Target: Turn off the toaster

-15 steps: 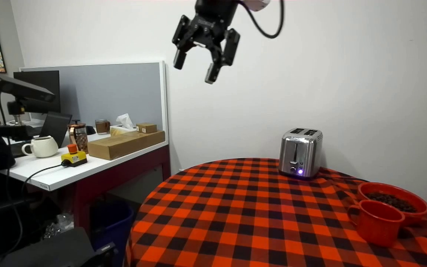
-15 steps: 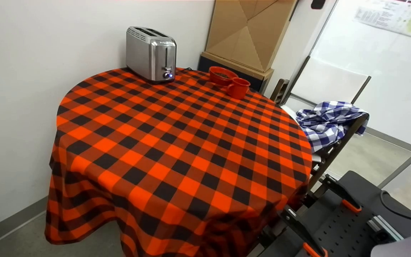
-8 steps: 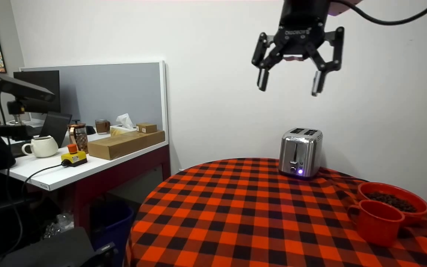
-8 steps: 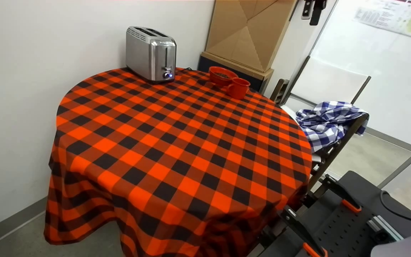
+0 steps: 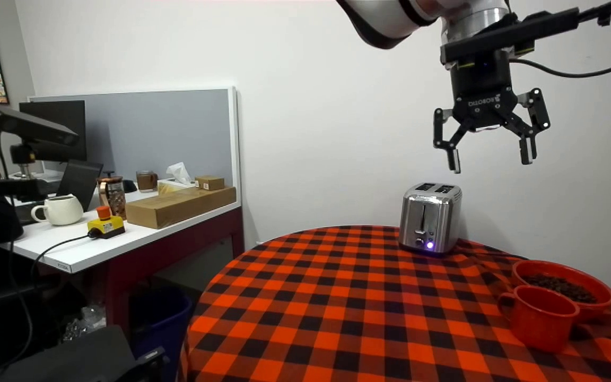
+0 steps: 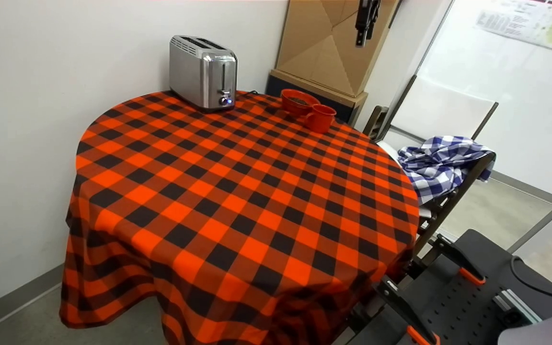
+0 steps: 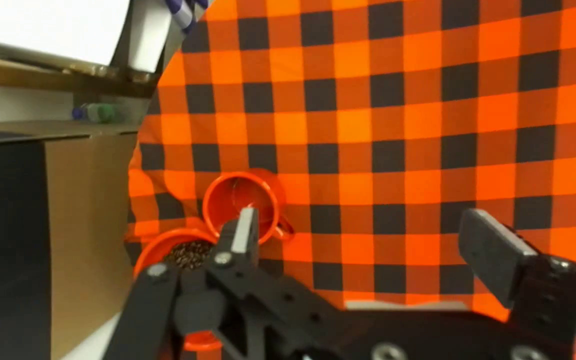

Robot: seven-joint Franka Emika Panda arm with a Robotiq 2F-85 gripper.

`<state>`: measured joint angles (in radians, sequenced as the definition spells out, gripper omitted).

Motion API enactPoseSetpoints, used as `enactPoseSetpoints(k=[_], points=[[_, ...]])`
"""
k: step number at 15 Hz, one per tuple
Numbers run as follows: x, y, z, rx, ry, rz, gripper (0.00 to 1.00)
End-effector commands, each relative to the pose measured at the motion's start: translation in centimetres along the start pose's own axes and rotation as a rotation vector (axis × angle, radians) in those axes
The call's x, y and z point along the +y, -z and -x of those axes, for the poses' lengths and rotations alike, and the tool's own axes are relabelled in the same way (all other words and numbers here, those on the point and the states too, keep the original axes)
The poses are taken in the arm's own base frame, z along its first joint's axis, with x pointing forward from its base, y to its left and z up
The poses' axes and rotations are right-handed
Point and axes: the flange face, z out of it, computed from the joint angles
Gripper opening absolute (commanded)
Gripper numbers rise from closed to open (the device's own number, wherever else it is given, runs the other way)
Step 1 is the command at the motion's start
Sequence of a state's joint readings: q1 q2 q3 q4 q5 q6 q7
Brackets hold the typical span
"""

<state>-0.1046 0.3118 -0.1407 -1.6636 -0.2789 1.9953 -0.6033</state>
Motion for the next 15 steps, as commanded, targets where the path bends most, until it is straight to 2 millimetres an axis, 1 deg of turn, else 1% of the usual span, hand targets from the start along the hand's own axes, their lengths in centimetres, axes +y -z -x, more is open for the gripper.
enactPoseSetpoints(k=[1,4,6,9,12,13,14,15], points=[[3.6,-1.9,-3.6,0.102,0.046,0.081,1.0],[5.2,-4.4,-6.0,0.166,0.042,0.073,1.0],[5.5,-5.6,-7.9,0.194,0.037,0.036,1.0],[5.1,-6.5,-10.7,0.231,0.042,-0.01,1.0],[4.0,-6.7,-13.6,0.26,0.063,-0.026,1.0],[3.8,-6.7,-14.2,0.262,0.065,-0.034,1.0],[3.4,-7.0,-12.7,0.245,0.048,-0.016,1.0],[3.3,-7.1,-13.1,0.247,0.051,-0.018,1.0]])
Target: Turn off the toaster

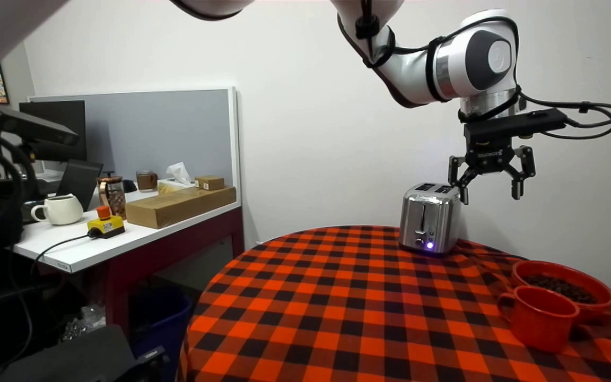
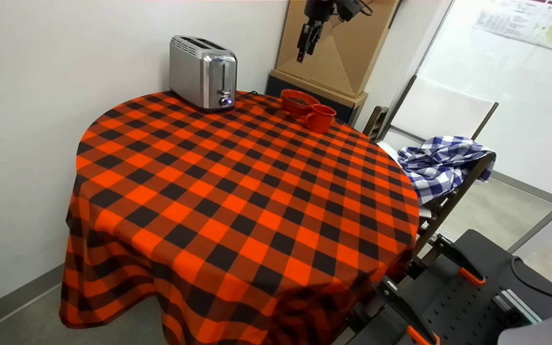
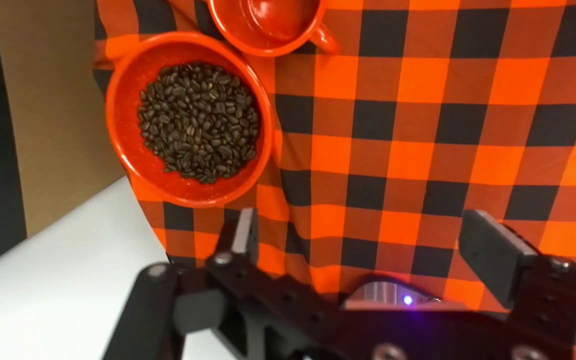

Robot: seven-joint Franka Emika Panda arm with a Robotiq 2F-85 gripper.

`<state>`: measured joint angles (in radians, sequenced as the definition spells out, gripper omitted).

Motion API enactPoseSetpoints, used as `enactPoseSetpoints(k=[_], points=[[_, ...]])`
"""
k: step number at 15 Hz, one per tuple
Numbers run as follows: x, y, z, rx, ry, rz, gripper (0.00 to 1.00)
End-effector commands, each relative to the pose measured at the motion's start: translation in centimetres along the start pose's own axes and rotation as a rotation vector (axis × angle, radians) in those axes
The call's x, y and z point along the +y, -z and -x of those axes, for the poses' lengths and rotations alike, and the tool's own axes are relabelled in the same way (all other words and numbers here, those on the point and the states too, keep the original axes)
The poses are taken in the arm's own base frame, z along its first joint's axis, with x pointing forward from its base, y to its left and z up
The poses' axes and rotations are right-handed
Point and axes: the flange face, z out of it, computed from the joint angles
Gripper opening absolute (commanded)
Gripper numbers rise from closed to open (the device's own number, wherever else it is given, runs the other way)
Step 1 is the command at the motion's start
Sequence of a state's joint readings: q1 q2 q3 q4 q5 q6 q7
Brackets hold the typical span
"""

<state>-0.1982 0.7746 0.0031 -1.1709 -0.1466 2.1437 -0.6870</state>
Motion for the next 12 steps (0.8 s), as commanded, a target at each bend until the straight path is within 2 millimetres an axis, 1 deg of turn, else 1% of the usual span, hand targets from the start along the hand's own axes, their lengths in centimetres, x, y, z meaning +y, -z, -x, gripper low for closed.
enactPoseSetpoints(k=[1,8,9,12], points=[[0.0,-0.1,0.0,-0.002,0.001,-0.003,1.0],[0.3,-0.1,0.3,-0.004,-0.005,-0.001,1.0],[0.4,-0.8,0.3,-0.008,0.001,0.02,1.0],[0.3,-2.7,-0.2,-0.032,0.02,0.011,1.0]])
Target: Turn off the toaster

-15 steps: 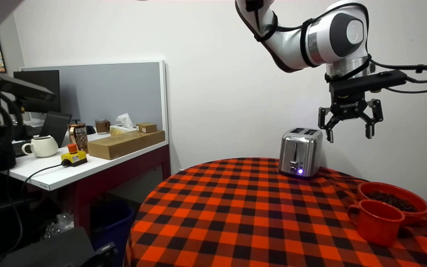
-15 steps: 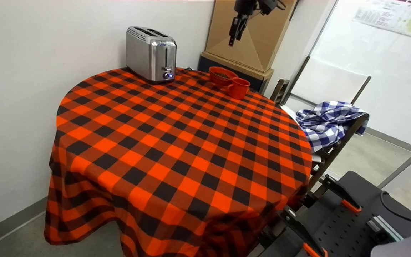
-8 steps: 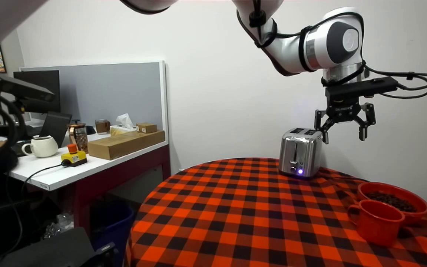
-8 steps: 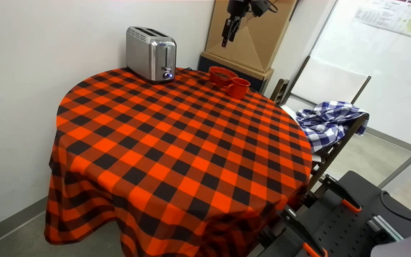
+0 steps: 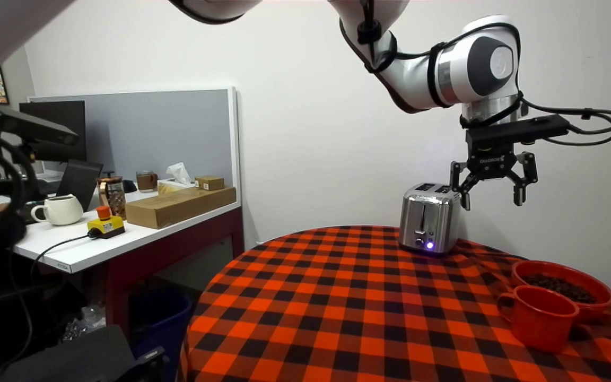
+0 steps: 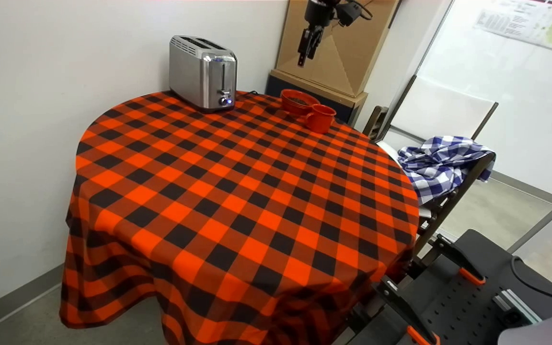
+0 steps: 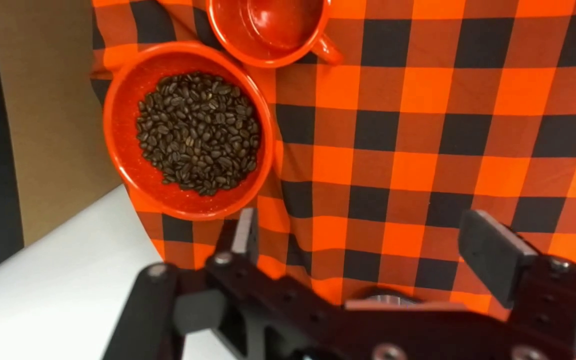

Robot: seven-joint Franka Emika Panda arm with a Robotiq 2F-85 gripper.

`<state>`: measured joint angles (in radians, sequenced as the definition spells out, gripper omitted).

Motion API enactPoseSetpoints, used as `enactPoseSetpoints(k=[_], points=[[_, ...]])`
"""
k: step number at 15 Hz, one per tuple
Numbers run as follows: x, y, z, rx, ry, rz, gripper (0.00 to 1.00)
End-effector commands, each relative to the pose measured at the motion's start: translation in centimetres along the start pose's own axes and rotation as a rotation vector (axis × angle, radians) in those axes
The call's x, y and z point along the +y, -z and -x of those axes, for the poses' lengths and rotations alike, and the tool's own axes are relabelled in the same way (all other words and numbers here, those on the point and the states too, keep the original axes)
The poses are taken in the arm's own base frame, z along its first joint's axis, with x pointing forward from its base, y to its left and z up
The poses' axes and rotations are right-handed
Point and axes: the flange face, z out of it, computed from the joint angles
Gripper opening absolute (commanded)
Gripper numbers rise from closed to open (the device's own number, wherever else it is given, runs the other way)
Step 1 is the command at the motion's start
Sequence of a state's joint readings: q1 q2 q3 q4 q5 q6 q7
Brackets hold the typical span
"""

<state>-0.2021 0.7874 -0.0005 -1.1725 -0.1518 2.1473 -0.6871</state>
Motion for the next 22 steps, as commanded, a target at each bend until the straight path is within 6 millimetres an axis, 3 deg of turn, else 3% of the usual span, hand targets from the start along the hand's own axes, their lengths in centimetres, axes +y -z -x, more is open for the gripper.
enactPoseSetpoints(k=[1,10,17,22], points=[[0.1,-2.5,-1.1,-0.022,0.032,0.017,1.0],[-0.9,-7.6,-5.4,0.005,0.038,0.095,1.0],[-1.7,-11.0,-6.6,0.063,-0.07,0.088,1.0],[-2.8,-12.0,-7.4,0.108,-0.116,0.051,1.0]])
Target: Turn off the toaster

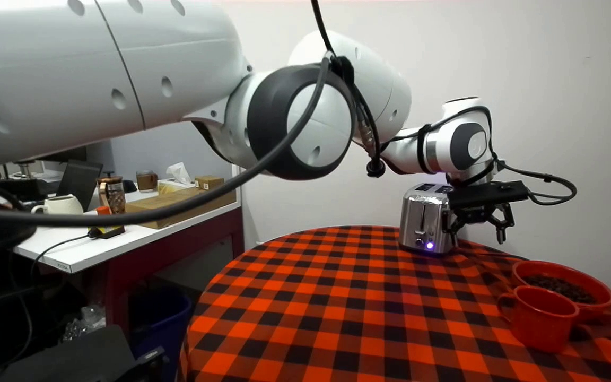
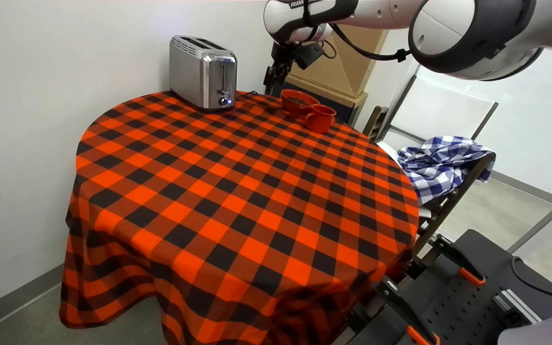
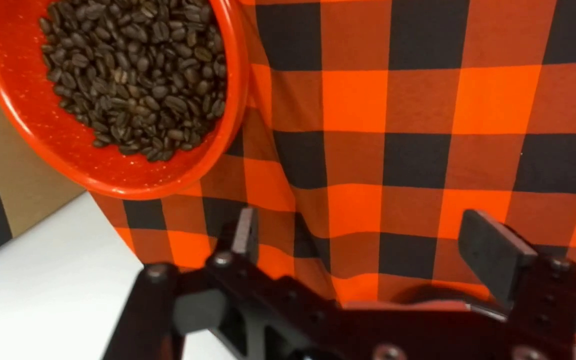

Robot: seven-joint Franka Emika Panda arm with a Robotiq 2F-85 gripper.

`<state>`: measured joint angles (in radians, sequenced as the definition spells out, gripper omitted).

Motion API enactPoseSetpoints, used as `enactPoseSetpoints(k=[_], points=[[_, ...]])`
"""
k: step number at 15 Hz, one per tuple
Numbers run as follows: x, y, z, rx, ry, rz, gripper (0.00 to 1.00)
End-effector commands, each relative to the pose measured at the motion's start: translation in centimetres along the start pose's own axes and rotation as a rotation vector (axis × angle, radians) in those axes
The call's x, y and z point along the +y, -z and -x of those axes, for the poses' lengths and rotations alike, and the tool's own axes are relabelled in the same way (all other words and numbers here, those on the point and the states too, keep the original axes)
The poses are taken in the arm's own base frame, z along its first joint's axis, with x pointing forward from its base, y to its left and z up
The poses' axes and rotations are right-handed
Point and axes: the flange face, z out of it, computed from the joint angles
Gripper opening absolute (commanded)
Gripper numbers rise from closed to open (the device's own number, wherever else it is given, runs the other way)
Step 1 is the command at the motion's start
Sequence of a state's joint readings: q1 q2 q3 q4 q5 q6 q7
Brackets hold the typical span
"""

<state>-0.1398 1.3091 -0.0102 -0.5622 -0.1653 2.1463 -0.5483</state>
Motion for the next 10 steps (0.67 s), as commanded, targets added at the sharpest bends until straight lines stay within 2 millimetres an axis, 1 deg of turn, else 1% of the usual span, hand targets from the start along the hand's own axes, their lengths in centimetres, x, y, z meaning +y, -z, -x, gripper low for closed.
enactPoseSetpoints(k=[1,10], points=[[-0.9,-0.3,-0.8,0.045,-0.037,-0.029,1.0],[-2.6,-2.3,-1.2,0.106,-0.075,-0.072,1.0]])
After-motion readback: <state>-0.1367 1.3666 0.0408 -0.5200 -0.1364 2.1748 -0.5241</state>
